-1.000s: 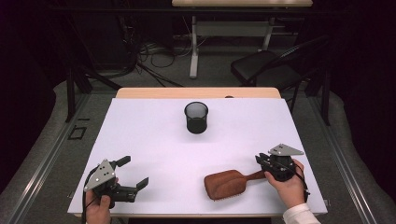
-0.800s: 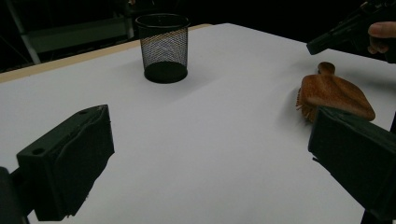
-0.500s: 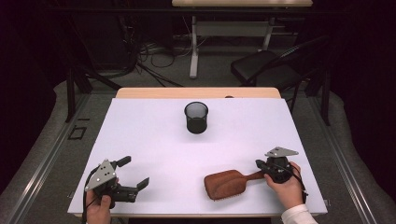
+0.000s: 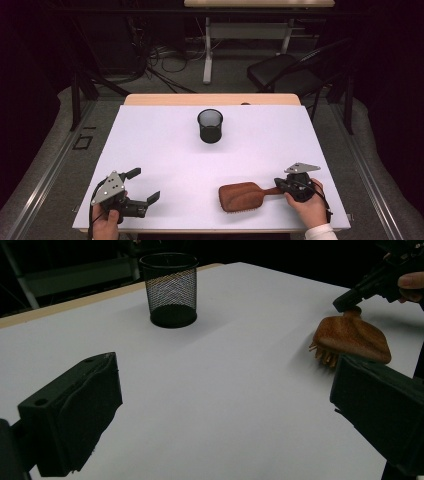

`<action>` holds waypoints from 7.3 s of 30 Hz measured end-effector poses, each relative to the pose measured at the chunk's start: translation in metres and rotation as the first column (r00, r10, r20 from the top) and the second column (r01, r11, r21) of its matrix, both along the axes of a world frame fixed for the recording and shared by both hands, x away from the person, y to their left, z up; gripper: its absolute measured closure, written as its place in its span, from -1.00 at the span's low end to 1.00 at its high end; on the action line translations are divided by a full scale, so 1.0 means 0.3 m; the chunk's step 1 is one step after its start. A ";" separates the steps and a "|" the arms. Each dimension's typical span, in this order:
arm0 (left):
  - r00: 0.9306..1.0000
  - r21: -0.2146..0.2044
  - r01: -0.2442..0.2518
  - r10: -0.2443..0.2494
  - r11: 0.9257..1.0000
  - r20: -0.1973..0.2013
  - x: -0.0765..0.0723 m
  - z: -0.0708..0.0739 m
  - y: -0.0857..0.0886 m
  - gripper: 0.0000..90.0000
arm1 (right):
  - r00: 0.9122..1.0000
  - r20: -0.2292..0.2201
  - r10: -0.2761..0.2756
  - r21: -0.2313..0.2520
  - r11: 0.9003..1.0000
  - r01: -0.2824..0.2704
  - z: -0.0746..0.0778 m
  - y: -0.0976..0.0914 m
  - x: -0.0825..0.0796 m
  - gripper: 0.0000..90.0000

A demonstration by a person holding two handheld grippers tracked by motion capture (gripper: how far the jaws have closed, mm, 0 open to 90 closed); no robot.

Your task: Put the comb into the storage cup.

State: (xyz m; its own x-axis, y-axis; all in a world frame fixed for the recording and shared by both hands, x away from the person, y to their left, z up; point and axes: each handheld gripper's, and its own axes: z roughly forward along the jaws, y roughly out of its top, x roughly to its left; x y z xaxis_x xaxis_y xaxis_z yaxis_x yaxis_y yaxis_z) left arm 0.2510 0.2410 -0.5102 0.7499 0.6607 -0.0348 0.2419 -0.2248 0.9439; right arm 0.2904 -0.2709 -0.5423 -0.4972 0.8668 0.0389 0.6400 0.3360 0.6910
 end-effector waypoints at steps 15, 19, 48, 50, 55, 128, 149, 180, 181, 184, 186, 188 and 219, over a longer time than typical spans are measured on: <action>1.000 0.001 0.004 -0.004 1.000 0.001 0.000 0.000 -0.003 -0.99 | 1.000 -0.021 0.018 -0.001 1.000 -0.018 -0.005 0.016 -0.067 1.00; 1.000 0.000 0.006 -0.006 1.000 0.001 0.001 0.000 -0.003 -0.99 | 0.999 -0.032 0.024 0.000 1.000 -0.024 -0.009 0.020 -0.081 1.00; 1.000 0.004 0.007 -0.007 1.000 -0.002 -0.001 -0.001 -0.006 -0.99 | 0.995 -0.061 0.076 0.003 0.997 -0.076 -0.026 0.057 -0.164 1.00; 1.000 0.005 0.008 -0.008 1.000 -0.002 0.000 -0.001 -0.006 -0.99 | 0.995 -0.056 0.079 0.005 0.997 -0.079 -0.027 0.058 -0.168 1.00; 1.000 0.006 0.008 -0.008 1.000 -0.002 -0.001 -0.001 -0.006 -0.99 | 0.994 -0.066 0.086 0.005 0.996 -0.086 -0.028 0.061 -0.176 0.99; 1.000 0.017 0.008 -0.008 1.000 -0.006 0.000 -0.003 -0.010 -0.99 | 0.999 0.030 0.037 0.047 0.998 -0.039 0.026 0.014 -0.180 -0.18; 1.000 0.016 0.015 -0.014 1.000 -0.008 0.001 -0.004 -0.012 -0.99 | 0.992 0.031 0.126 0.053 0.990 -0.128 0.052 0.037 -0.180 -0.47; 1.000 0.020 0.012 -0.012 1.000 -0.009 0.001 -0.006 -0.017 -0.99 | 0.976 -0.087 0.198 -0.055 0.978 -0.203 0.031 0.121 -0.174 -0.91; 1.000 0.021 0.012 -0.012 1.000 -0.010 0.001 -0.006 -0.017 -0.99 | 0.975 -0.087 0.205 -0.054 0.976 -0.210 0.030 0.120 -0.173 -0.91; 1.000 0.023 0.007 -0.007 1.000 -0.011 0.000 -0.007 -0.019 -0.99 | 0.972 -0.102 0.213 -0.062 0.974 -0.220 0.029 0.119 -0.171 -0.90; 1.000 0.023 0.006 -0.006 1.000 -0.011 0.000 -0.007 -0.020 -0.99 | 0.972 -0.105 0.212 -0.061 0.974 -0.219 0.028 0.119 -0.169 -0.88; 1.000 0.022 0.008 -0.008 1.000 -0.012 0.001 -0.007 -0.020 -0.99 | 0.970 -0.103 0.222 -0.068 0.971 -0.230 0.029 0.118 -0.165 -0.85; 1.000 0.026 0.010 -0.010 1.000 -0.014 0.002 -0.009 -0.021 -0.99 | 0.939 -0.189 0.288 -0.162 0.934 -0.319 0.048 0.150 -0.130 -0.19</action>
